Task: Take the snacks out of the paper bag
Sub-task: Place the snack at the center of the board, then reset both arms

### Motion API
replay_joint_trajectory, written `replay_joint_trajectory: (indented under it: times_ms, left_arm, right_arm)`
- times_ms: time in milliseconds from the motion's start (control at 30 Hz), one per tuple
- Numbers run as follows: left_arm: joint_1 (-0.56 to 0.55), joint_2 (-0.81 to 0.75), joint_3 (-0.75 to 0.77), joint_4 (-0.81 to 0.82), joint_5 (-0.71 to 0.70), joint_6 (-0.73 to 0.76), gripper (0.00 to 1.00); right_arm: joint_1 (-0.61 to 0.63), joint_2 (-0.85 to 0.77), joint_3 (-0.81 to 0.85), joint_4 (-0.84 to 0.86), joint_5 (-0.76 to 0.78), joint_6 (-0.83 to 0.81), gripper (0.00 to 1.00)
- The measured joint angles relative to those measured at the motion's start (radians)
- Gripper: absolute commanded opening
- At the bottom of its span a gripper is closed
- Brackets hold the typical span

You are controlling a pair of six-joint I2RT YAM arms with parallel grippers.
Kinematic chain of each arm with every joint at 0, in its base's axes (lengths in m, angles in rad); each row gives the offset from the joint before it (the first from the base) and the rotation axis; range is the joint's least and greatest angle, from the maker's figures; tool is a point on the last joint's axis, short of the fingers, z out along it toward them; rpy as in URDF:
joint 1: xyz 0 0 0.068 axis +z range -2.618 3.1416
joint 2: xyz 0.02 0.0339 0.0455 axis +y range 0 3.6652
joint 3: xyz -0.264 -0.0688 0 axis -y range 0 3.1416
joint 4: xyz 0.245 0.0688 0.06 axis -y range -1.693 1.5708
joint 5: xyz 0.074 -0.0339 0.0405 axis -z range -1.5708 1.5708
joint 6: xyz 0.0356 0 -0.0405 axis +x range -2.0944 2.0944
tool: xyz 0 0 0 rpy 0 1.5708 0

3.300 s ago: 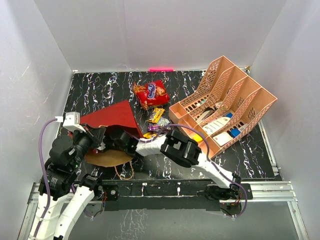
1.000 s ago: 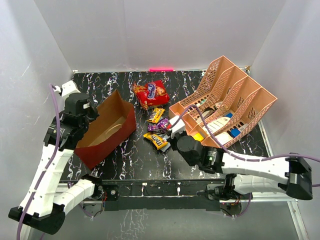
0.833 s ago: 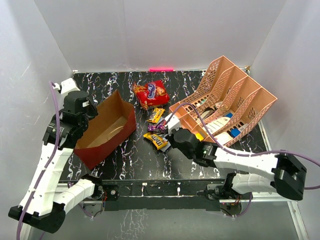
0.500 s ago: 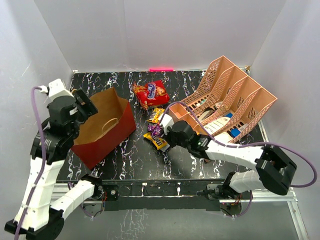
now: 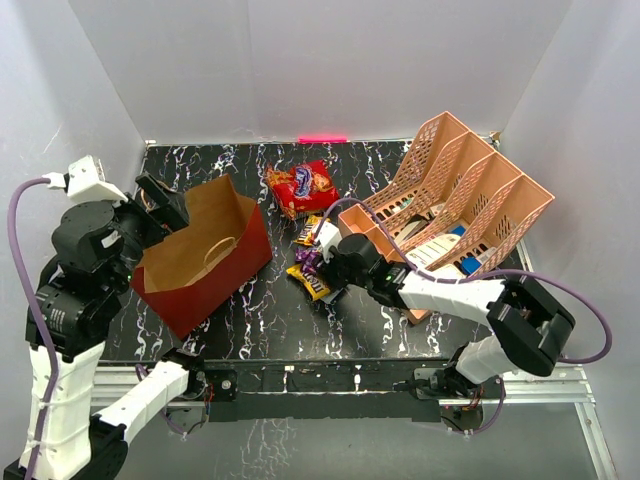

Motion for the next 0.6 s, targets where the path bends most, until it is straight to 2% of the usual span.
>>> replay_joint_trajectory:
  times_ms: [100, 200, 233, 433, 600]
  left_arm:
    - [0.0, 0.001, 0.034, -0.019, 0.031, 0.006, 0.98]
    - [0.0, -0.002, 0.062, -0.029, 0.052, 0.022, 0.98]
    - [0.0, -0.004, 0.068, -0.032, 0.061, 0.029, 0.98]
    - [-0.016, -0.021, 0.077, -0.048, 0.136, 0.1, 0.98]
    - [-0.09, -0.014, 0.172, -0.065, 0.18, 0.162, 0.98]
  right_arm:
    - [0.0, -0.01, 0.001, 0.002, -0.001, 0.032, 0.67]
    - [0.0, -0.058, 0.002, -0.034, 0.013, 0.075, 0.95]
    - [0.001, -0.092, 0.003, -0.062, 0.029, 0.098, 0.98]
    - [0.0, -0.348, 0.108, -0.285, 0.212, 0.278, 0.98]
    - [0.0, -0.514, 0.306, -0.521, 0.305, 0.376, 0.98]
